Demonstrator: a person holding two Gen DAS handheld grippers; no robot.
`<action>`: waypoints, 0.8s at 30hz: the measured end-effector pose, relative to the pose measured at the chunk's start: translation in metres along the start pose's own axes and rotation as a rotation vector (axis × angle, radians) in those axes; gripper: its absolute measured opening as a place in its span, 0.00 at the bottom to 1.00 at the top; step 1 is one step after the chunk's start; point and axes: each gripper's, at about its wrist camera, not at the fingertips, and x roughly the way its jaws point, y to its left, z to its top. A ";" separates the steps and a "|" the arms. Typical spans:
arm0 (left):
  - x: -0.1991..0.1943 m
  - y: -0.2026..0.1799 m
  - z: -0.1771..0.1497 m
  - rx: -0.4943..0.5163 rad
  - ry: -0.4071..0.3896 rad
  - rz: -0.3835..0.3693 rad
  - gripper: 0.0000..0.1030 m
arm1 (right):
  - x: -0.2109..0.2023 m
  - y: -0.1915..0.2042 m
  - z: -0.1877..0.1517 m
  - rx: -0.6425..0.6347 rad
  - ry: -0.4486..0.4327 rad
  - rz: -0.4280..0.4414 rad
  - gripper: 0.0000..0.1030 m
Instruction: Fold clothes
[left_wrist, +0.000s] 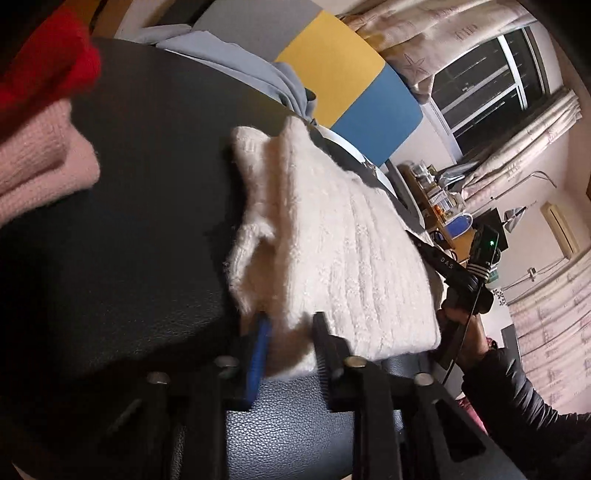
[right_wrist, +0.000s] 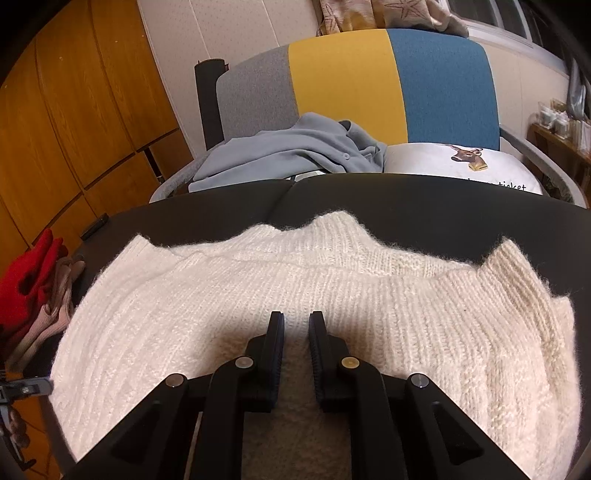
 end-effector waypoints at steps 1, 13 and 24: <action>-0.006 -0.003 -0.003 0.011 -0.010 -0.005 0.07 | 0.000 -0.001 0.000 0.001 0.000 0.001 0.14; -0.027 -0.010 -0.005 -0.022 -0.075 0.180 0.18 | -0.002 -0.008 -0.001 0.015 -0.004 0.024 0.15; 0.047 -0.149 0.005 0.389 0.029 0.040 0.32 | -0.107 -0.035 -0.029 0.126 -0.021 0.331 0.92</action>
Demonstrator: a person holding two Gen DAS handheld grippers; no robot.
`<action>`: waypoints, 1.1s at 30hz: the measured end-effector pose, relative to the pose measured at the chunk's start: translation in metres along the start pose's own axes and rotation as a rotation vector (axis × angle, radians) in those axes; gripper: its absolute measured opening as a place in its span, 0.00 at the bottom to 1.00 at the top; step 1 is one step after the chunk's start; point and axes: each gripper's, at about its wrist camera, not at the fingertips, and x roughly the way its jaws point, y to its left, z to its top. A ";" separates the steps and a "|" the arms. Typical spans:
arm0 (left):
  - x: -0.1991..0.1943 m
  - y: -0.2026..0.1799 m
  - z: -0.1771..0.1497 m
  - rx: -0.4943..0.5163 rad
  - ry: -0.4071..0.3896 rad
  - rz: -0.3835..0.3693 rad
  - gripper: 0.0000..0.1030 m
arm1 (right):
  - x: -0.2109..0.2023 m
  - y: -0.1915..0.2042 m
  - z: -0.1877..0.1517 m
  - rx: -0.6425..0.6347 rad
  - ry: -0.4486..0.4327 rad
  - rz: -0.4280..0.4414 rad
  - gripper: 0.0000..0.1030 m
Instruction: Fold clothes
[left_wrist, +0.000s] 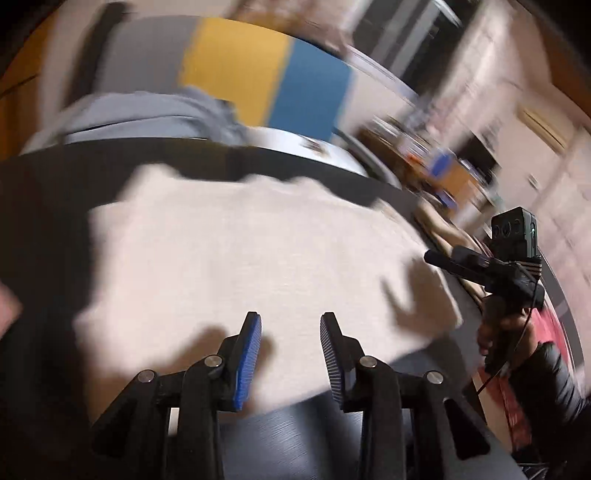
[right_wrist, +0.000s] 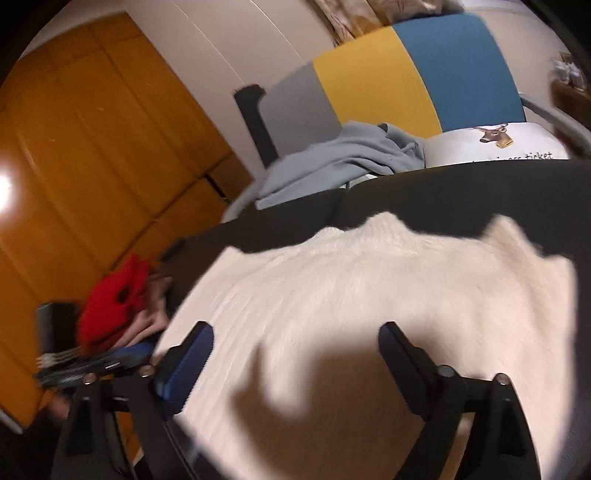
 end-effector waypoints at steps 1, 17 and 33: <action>0.012 -0.014 0.005 0.033 0.015 -0.018 0.32 | -0.018 -0.007 -0.006 0.023 0.008 0.008 0.92; 0.112 -0.077 0.015 0.305 0.280 -0.136 0.25 | -0.090 -0.075 -0.064 0.126 0.177 0.188 0.97; 0.099 -0.146 0.042 0.549 0.256 -0.168 0.25 | -0.044 -0.032 -0.067 0.026 0.506 0.565 1.00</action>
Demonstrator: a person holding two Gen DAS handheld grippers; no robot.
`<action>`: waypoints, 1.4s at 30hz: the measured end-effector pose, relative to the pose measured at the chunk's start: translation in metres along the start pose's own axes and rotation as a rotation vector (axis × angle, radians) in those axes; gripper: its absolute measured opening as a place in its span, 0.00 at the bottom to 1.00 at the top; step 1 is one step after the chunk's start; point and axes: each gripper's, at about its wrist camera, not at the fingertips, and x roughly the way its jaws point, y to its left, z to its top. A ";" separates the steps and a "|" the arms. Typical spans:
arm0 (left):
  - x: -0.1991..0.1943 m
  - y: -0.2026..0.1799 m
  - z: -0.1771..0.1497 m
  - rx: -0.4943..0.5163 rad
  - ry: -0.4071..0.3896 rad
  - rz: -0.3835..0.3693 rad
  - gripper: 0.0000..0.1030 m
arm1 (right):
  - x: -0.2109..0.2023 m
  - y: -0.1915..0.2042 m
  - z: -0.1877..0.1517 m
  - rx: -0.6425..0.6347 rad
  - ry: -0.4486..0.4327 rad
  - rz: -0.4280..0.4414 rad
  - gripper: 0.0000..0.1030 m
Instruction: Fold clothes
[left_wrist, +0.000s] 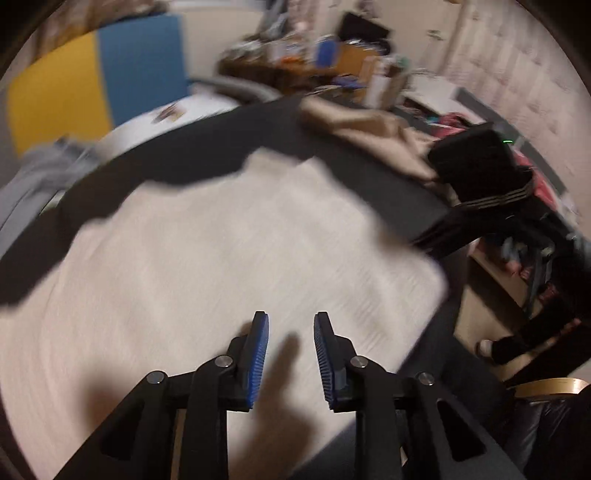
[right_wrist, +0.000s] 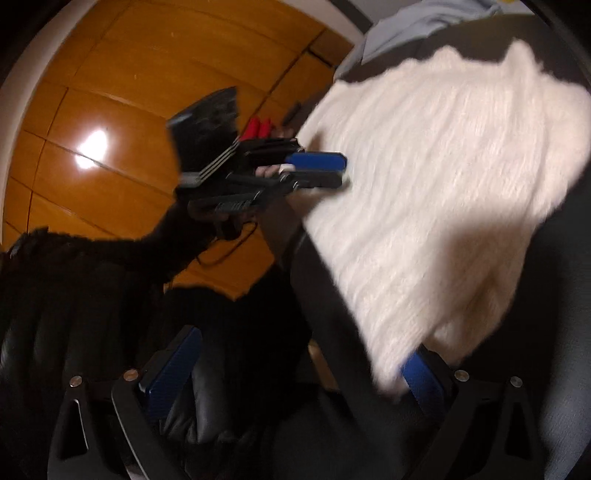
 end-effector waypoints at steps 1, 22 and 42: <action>0.007 -0.002 0.010 0.014 -0.006 -0.017 0.25 | 0.000 -0.002 0.005 0.002 -0.027 0.009 1.00; 0.024 0.042 0.003 -0.295 -0.148 -0.108 0.31 | -0.018 0.010 -0.031 0.110 -0.084 -0.236 0.98; -0.015 0.125 -0.092 -0.666 -0.287 0.168 0.28 | 0.006 -0.032 0.066 -0.007 -0.300 -1.335 1.00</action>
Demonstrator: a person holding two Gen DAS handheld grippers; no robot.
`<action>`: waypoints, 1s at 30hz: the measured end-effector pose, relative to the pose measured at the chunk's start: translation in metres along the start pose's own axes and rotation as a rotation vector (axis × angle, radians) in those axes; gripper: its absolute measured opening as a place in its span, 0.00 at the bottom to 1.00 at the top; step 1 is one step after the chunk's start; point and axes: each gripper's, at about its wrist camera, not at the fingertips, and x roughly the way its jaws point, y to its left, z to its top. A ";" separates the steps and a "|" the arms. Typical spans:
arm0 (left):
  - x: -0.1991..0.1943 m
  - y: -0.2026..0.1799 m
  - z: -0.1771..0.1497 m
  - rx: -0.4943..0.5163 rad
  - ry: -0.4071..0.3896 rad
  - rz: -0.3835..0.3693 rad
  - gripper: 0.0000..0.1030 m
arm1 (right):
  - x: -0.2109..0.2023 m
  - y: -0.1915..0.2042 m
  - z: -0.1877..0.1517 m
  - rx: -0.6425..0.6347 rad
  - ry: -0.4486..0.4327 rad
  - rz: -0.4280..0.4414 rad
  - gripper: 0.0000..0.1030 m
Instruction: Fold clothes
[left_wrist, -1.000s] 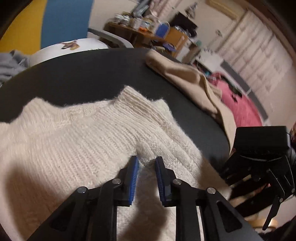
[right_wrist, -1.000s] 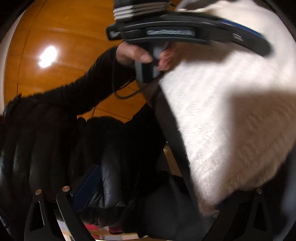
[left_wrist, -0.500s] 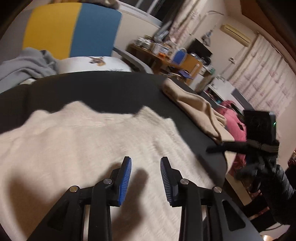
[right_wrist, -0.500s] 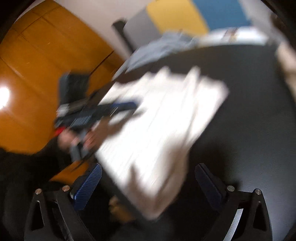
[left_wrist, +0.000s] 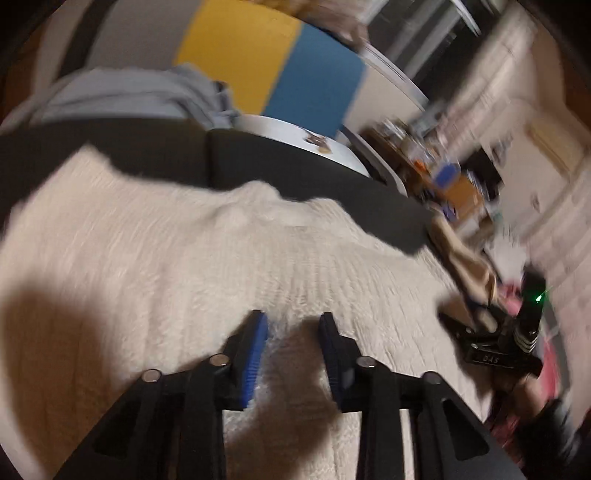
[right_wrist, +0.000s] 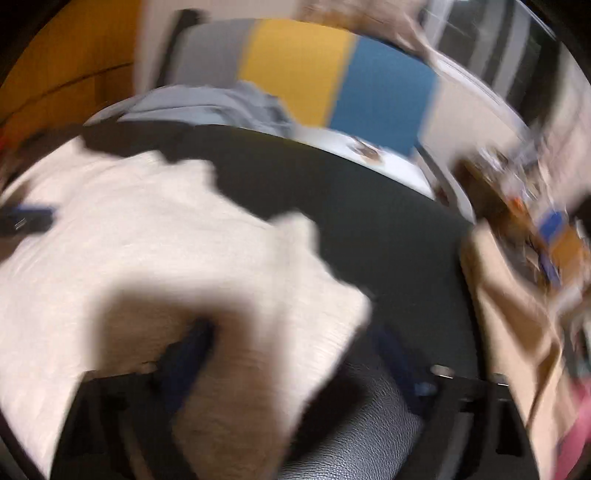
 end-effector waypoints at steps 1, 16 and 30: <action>0.001 -0.004 -0.001 0.013 -0.003 0.013 0.28 | 0.006 -0.010 -0.002 0.063 0.009 0.035 0.99; -0.109 0.067 -0.007 -0.058 -0.168 0.129 0.39 | -0.049 0.030 0.029 0.023 -0.155 0.033 1.00; -0.133 0.132 -0.035 -0.194 -0.100 0.092 0.04 | -0.005 0.130 0.040 -0.113 -0.067 0.240 1.00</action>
